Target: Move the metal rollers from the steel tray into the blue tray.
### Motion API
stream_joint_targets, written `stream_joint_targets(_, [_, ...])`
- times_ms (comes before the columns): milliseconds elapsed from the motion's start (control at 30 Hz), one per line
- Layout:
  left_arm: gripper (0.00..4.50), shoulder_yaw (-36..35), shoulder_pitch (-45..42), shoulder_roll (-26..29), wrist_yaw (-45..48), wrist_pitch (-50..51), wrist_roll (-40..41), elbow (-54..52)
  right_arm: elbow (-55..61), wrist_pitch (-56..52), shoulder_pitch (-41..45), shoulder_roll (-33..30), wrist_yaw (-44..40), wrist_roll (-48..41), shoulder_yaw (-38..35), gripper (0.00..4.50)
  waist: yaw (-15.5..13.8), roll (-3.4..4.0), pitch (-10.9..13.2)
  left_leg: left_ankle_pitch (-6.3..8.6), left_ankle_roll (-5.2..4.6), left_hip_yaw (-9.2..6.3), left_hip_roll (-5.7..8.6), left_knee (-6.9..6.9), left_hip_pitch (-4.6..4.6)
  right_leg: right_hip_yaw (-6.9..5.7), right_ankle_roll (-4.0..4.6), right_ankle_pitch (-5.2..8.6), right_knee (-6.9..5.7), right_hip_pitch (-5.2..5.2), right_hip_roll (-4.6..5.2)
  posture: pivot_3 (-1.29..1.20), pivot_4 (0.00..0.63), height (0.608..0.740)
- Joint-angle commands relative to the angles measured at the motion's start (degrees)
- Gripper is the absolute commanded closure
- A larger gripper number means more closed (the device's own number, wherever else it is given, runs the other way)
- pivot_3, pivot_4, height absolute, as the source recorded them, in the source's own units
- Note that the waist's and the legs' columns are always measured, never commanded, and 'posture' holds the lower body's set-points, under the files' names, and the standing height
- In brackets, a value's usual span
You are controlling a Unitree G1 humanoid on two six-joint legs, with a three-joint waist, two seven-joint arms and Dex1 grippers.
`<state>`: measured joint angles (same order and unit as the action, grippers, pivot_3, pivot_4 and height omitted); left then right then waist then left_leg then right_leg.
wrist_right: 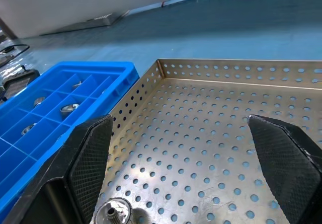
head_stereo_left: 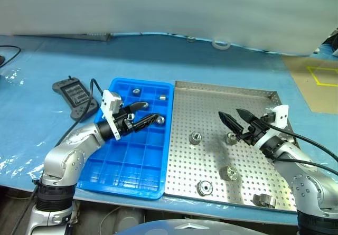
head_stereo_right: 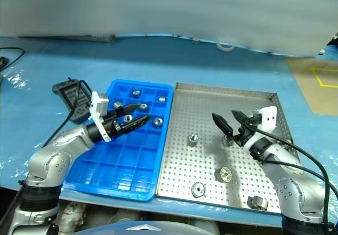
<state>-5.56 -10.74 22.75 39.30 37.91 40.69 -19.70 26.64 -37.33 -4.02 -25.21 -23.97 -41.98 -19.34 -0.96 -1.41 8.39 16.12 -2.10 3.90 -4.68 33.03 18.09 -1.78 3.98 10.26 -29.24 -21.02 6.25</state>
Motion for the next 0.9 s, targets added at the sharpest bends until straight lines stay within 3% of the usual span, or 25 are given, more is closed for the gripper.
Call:
stream_joint_targets(33, [0.03, 0.11, 1.20, -2.84, -4.35, -2.05, -0.36, -4.08, -1.60, 1.56, 1.65, -0.84, 1.53, -0.58, -4.55, 0.00, 0.11, 0.00, 0.00, 0.00, 0.00, 0.00, 0.00, 0.00, 0.01, 0.00, 0.00, 0.00, 0.01, 0.00, 0.00, -0.09, 0.150, 0.740])
stream_joint_targets(200, [0.03, -1.05, 2.94, -5.91, -7.81, -3.47, 0.01, -4.86, -6.41, 2.53, 3.11, -2.46, 1.84, -0.09, -8.37, 0.00, 0.04, 0.02, 0.00, 0.01, -0.01, 0.00, -0.01, -0.02, 0.02, -0.01, -0.01, 0.00, 0.04, -0.01, -0.01, -0.08, 0.150, 0.740])
stream_joint_targets(633, [0.03, 1.48, 5.80, -4.00, -6.17, -2.56, 1.53, -7.47, -8.69, 3.10, 3.65, -3.57, -1.50, 0.05, -7.54, 0.00, 0.04, 0.07, 0.01, 0.02, -0.04, 0.01, 0.00, -0.01, 0.01, 0.00, -0.02, 0.01, 0.06, 0.00, -0.02, -0.08, 0.150, 0.740])
stream_joint_targets(800, [0.03, 7.32, 7.80, -2.95, -4.01, -3.36, -0.09, -11.79, -4.64, 2.17, 3.37, -3.50, -4.78, -1.13, -3.22, 0.00, 0.06, 0.07, 0.01, 0.02, -0.05, 0.01, -0.01, -0.02, 0.01, 0.00, -0.03, 0.01, 0.06, -0.01, -0.02, -0.08, 0.150, 0.740])
stream_joint_targets(900, [0.03, 14.70, 9.68, 0.11, -1.87, -5.51, -5.29, -15.96, 0.17, 1.54, 1.91, -2.99, -5.23, -0.26, 1.76, 0.00, 0.07, 0.07, 0.01, 0.03, -0.05, 0.01, -0.02, -0.02, 0.00, 0.00, -0.04, 0.01, 0.05, -0.01, -0.03, -0.08, 0.150, 0.740])
